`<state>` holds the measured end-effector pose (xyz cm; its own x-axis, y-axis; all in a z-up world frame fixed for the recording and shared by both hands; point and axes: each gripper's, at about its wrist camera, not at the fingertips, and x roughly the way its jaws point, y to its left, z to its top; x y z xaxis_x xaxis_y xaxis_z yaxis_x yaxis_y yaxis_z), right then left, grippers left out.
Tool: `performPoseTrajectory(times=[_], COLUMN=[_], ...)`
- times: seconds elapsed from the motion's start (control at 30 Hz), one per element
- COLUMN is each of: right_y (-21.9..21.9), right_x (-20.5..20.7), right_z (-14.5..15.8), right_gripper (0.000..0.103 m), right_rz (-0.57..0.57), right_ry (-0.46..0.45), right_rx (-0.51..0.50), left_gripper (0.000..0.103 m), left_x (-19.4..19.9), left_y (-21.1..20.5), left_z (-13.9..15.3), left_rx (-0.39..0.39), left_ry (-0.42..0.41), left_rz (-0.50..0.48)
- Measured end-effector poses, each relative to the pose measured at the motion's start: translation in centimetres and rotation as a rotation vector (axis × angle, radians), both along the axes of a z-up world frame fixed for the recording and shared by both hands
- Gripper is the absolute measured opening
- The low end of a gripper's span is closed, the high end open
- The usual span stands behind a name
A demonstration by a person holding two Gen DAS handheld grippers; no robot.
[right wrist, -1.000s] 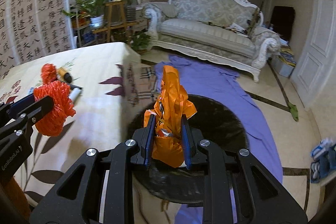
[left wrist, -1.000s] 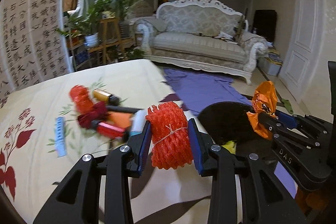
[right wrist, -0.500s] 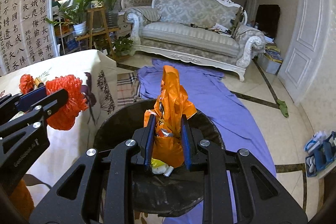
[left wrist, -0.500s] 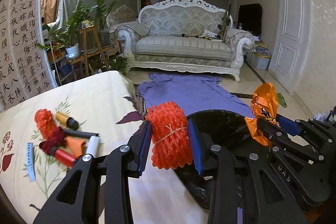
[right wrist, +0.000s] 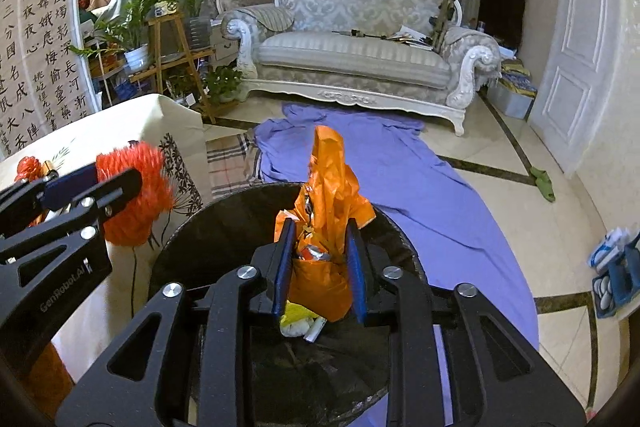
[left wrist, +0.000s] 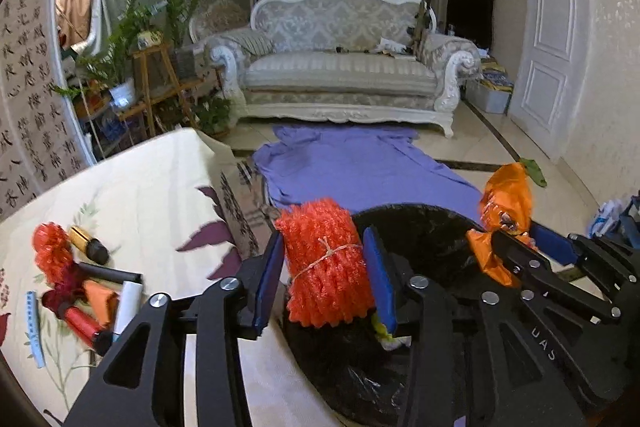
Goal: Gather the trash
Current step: 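Open both tools to drop the bag and net into the bin, then move both tools back over the remaining items on the bed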
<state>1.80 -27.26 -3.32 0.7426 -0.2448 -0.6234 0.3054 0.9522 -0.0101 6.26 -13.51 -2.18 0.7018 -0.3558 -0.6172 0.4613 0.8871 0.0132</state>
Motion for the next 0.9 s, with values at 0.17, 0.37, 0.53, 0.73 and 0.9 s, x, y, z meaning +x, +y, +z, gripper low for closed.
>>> performPoseTrajectory(times=[0.17,0.37,0.53,0.73,0.9], right_y=[-0.7,-0.9,-0.3,1.8,4.3], right_x=[-0.4,-0.9,-0.9,-0.5,0.1], right_z=[0.1,0.6,1.1,1.5,1.8], right_gripper=[0.051,0.068,0.071,0.071,0.071], right_rz=[-0.035,-0.055,-0.041,0.005,0.065], right_ry=[-0.016,-0.034,-0.042,-0.041,-0.037], right_rx=[-0.009,-0.008,-0.001,0.005,0.035], left_gripper=[0.066,0.074,0.074,0.075,0.075], left_x=[0.4,0.6,0.0,-0.7,-0.9], left_y=[0.1,1.1,2.4,5.0,8.1], left_z=[-0.3,0.1,0.7,1.5,1.9], left_rx=[0.007,-0.013,-0.013,-0.008,-0.002], left_ry=[0.01,0.021,0.007,-0.008,-0.005], left_rz=[0.032,0.067,0.103,0.165,0.228])
